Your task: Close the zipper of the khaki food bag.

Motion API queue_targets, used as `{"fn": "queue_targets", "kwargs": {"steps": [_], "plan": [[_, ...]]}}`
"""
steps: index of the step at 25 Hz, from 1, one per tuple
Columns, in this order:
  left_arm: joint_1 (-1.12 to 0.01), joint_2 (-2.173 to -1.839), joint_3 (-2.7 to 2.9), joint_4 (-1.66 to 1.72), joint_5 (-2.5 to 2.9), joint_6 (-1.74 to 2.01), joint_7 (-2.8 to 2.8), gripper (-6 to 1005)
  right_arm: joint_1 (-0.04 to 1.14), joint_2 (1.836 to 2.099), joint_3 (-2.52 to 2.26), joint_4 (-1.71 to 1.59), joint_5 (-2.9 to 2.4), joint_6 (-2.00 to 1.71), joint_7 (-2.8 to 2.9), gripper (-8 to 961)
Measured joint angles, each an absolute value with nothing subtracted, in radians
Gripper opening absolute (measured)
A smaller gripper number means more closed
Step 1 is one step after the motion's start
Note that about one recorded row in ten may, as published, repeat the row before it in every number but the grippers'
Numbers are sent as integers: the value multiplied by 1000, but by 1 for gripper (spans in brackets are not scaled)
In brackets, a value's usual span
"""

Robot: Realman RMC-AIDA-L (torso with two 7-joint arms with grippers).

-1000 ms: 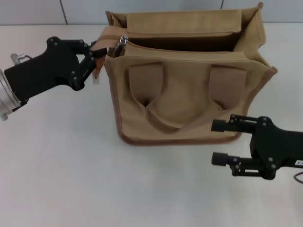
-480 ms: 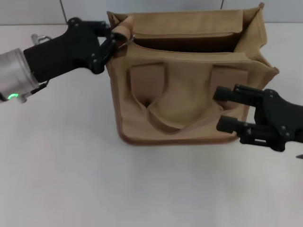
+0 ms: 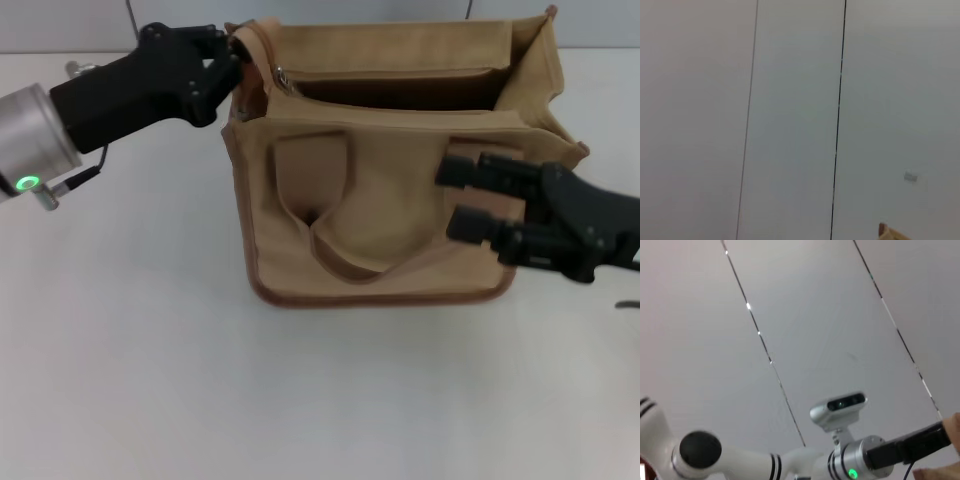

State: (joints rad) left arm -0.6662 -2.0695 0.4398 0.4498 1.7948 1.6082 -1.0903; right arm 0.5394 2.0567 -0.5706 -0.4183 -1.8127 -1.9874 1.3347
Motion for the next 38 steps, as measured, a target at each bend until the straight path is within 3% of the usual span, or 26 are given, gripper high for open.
{"fn": "queue_targets", "kwargs": {"steps": [17, 38], "plan": [[-602, -2071, 438, 430, 1723, 1689, -1036, 38, 634, 2005, -579, -513, -1758, -1819, 1637, 746], [-594, -2071, 437, 416, 1709, 1696, -1034, 49, 715, 2001, -689, -529, -1776, -1731, 1706, 749]]}}
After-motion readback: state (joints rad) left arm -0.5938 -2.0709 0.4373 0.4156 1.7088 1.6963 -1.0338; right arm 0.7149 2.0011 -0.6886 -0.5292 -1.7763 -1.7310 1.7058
